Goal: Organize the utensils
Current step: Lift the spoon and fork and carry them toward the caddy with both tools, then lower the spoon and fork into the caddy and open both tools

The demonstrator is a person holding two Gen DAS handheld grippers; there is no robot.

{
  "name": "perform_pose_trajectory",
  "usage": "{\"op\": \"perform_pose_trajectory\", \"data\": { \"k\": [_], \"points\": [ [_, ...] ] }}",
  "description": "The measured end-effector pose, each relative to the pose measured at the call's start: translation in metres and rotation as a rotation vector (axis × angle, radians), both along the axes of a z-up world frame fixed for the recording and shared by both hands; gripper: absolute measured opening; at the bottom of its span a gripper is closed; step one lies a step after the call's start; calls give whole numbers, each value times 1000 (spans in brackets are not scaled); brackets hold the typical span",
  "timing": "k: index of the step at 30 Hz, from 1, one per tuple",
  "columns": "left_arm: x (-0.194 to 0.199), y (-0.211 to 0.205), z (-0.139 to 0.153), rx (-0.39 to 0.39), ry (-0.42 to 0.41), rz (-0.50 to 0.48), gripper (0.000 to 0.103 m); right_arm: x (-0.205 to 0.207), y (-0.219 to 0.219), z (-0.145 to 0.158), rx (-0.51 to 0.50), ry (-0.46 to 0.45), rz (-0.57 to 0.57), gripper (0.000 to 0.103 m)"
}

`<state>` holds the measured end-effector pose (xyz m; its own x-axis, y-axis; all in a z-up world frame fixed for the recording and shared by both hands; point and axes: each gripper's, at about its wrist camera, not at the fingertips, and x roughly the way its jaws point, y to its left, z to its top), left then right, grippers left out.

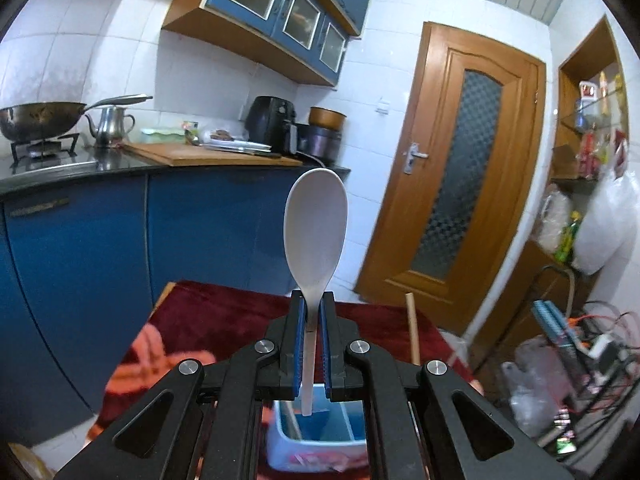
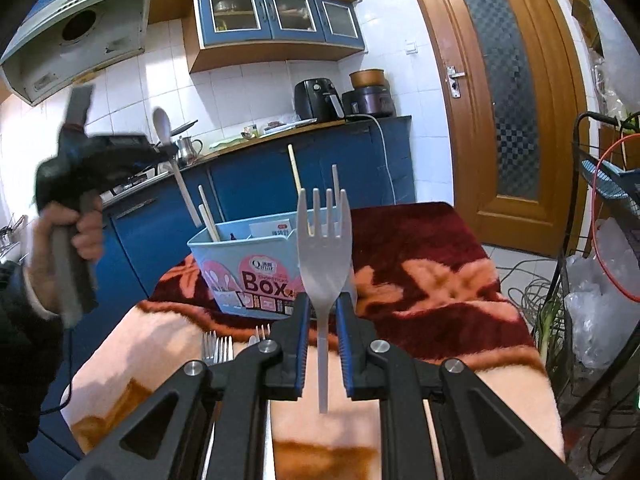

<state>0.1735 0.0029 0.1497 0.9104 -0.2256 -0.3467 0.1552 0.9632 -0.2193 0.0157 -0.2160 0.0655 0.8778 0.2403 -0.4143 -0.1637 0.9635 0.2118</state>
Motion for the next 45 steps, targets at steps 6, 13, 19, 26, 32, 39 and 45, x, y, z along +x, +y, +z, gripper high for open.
{"op": "perform_pose_trajectory", "data": {
  "k": [6,13,19,26,32,39,45],
  "points": [
    [16,0,-43,-14,77,1,7,9,-7,8,7,-12,-25,15],
    [15,-1,-74,-7,118,-9,7,35,-5,32,1,-51,-35,15],
    [14,0,-83,-11,116,-17,7,68,4,53,-4,-84,-43,15],
    [12,-7,-81,-1,121,-50,7,109,14,59,-29,-72,-58,15],
    [12,-12,-83,25,151,-68,8,143,28,31,-83,42,-27,16],
    [-4,-14,-73,14,170,-110,34,126,20,14,-44,57,-14,30],
    [-24,-11,-69,-16,204,-122,35,97,13,22,-17,48,-27,32]
  ]
}}
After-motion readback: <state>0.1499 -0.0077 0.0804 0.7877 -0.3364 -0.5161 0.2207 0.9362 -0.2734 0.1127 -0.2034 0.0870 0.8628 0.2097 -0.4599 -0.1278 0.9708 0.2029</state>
